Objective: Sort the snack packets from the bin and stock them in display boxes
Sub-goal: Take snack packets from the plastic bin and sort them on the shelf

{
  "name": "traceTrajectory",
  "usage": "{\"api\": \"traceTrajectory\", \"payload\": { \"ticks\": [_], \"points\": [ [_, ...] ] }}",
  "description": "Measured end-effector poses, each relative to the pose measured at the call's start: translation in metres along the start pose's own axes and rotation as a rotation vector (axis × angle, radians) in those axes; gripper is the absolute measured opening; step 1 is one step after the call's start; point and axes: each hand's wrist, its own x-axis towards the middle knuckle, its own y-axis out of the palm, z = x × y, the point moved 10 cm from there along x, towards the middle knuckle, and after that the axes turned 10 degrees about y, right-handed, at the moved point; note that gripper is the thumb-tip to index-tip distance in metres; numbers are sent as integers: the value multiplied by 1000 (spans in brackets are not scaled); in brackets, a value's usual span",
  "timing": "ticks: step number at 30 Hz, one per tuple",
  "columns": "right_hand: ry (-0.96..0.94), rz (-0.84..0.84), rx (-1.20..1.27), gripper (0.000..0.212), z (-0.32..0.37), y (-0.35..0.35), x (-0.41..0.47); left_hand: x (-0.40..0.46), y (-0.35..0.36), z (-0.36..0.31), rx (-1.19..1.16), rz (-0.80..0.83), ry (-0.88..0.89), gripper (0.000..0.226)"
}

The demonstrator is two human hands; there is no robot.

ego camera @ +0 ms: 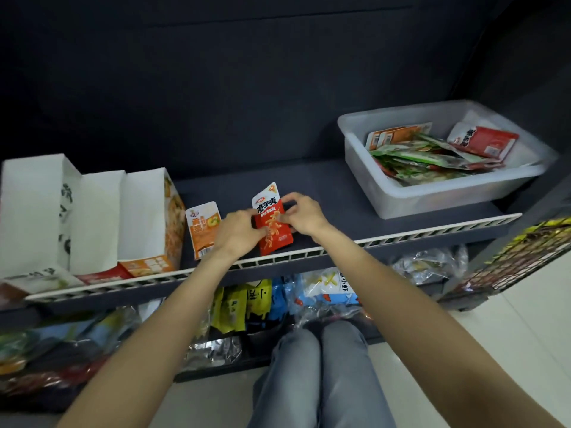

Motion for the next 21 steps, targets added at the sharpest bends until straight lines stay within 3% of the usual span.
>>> {"api": "traceTrajectory", "payload": {
  "ticks": [3,5,8,12,16,19,21],
  "points": [
    [-47,-139,-507,41,7,4,-5,-1,4,1,240,51,38,45],
    [-178,-297,-719,42,28,-11,-20,3,-4,-6,351,-9,95,43],
    [-368,-428,-658,34,53,-55,-50,16,-24,-34,302,-174,244,42],
    [-496,-582,-499,22,60,-144,-70,35,-37,-96,-31,-318,463,36],
    [-332,-602,-567,25,24,-226,-32,74,-14,-170,-172,-201,654,32],
    [-128,-536,-840,44,-10,-264,1,106,10,-220,-155,-55,744,39],
    [40,-441,-898,61,-36,-280,14,127,21,-247,-162,-11,756,40]
  ]
}}
